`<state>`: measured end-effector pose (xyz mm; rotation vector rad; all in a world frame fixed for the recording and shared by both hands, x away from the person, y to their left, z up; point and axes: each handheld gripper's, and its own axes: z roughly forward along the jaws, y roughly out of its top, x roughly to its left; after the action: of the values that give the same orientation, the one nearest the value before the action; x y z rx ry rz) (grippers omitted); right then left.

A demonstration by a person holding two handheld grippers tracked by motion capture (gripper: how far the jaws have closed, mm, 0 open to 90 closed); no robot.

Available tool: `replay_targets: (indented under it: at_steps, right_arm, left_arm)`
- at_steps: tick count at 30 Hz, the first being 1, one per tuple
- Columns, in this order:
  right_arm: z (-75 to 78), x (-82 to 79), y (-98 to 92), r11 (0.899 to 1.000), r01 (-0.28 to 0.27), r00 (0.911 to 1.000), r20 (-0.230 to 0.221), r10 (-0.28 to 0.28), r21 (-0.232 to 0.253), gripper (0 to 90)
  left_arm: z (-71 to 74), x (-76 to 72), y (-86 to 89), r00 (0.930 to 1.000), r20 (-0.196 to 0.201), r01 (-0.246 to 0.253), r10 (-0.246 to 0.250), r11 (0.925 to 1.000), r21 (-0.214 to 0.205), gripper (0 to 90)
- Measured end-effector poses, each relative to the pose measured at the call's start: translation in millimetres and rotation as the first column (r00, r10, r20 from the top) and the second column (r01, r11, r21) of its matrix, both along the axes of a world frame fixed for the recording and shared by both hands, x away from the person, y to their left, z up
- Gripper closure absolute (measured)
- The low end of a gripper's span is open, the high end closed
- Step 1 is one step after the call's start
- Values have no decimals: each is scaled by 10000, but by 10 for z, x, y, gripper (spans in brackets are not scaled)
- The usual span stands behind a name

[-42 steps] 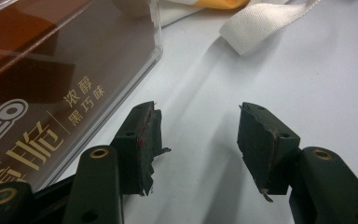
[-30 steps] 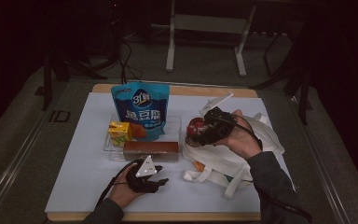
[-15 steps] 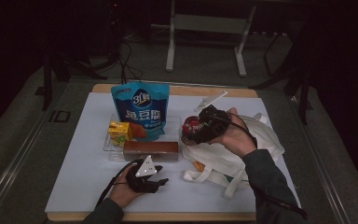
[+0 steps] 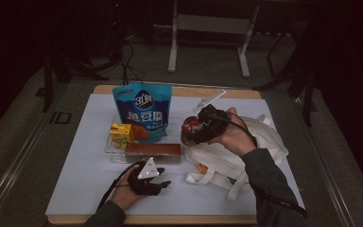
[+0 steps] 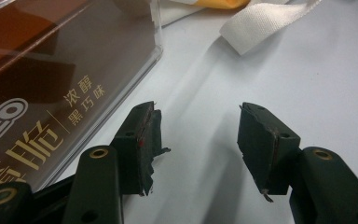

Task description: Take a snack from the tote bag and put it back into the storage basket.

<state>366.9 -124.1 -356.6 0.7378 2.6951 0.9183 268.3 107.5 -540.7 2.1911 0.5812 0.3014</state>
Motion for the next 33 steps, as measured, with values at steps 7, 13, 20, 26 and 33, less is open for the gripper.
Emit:
replay_targets:
  at_steps: [7,13,20,26,33]
  right_arm:
    - [16,29,64,10000,-35,10000,-4,35,49,254]
    - [7,48,124,10000,-46,10000,-50,46,68,254]
    - [-15,94,195,10000,-15,10000,-65,15,71,254]
    - [-34,123,254,10000,-4,10000,-92,5,78,254]
    - [-71,143,316,10000,11,10000,-87,-11,25,254]
  left_arm:
    - [0,2,0,10000,-29,-6,6,10000,-24,469]
    - [0,3,0,10000,-31,-13,13,10000,-20,469]
    - [1,1,2,10000,-14,0,0,10000,-23,469]
    - [1,-1,2,10000,6,-22,22,10000,-25,469]
    - [2,-5,2,10000,55,-6,6,10000,-5,469]
